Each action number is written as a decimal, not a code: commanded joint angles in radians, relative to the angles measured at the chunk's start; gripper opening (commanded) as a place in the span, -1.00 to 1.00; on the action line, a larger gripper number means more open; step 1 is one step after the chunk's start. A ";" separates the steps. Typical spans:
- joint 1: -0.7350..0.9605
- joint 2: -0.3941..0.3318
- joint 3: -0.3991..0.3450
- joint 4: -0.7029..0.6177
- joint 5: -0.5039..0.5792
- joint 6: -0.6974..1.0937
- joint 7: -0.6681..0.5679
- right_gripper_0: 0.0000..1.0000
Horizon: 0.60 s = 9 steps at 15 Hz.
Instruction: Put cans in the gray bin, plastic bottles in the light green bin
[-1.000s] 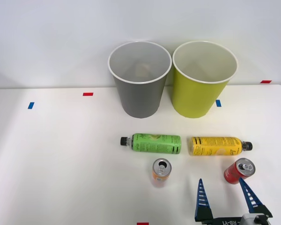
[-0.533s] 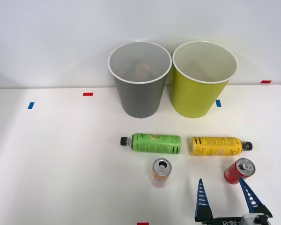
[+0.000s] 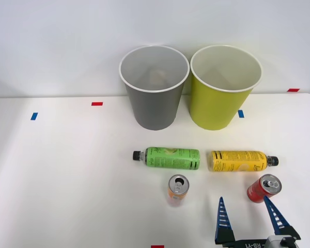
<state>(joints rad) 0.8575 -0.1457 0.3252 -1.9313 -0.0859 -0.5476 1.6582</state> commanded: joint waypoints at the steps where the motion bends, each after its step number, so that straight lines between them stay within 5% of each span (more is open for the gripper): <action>1: 0.000 0.000 0.000 0.000 0.000 0.000 0.000 1.00; 9: 0.000 0.000 0.000 0.000 0.000 0.000 0.000 1.00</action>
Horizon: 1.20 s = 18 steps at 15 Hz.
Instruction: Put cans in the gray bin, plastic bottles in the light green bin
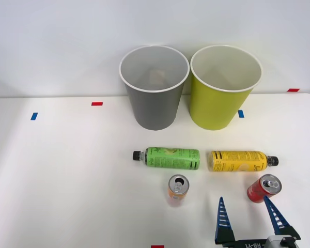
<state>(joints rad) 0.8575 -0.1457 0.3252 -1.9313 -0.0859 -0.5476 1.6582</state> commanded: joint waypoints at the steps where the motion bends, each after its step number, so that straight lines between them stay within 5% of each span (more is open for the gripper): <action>1: 0.000 0.000 0.000 0.000 0.000 0.000 0.000 1.00; 18: 0.000 0.000 0.000 0.000 0.000 0.000 0.000 1.00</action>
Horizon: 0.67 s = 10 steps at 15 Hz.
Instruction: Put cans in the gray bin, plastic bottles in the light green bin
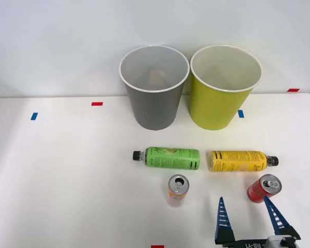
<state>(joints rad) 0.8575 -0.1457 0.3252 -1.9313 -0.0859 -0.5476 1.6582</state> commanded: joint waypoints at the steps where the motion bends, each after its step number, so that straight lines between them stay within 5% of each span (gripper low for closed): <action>1: 0.000 0.000 0.000 0.000 0.000 0.000 0.000 1.00; 10: 0.000 0.000 0.000 0.000 0.000 0.000 0.000 1.00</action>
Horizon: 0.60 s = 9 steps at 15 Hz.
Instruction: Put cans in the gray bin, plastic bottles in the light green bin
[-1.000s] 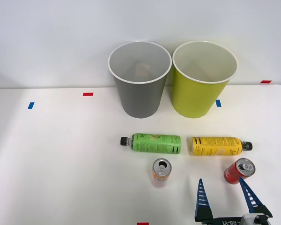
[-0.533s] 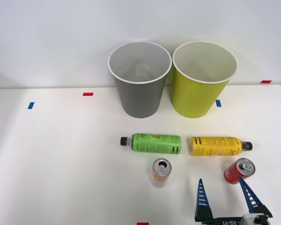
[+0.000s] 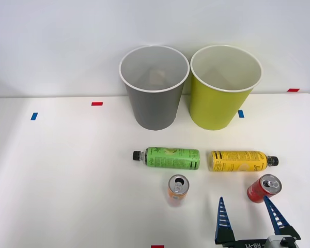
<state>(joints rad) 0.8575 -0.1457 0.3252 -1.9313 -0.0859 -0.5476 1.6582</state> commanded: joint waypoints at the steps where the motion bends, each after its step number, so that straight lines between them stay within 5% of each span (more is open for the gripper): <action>1: 0.000 0.000 0.000 0.000 0.000 0.000 0.000 1.00; 5: -0.012 -0.005 -0.006 0.060 -0.008 -0.008 -0.005 1.00; 9: 0.009 -0.040 -0.011 0.060 -0.152 -0.078 -0.008 1.00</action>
<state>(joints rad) 0.8580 -0.1710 0.3157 -1.8717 -0.2019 -0.6023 1.6493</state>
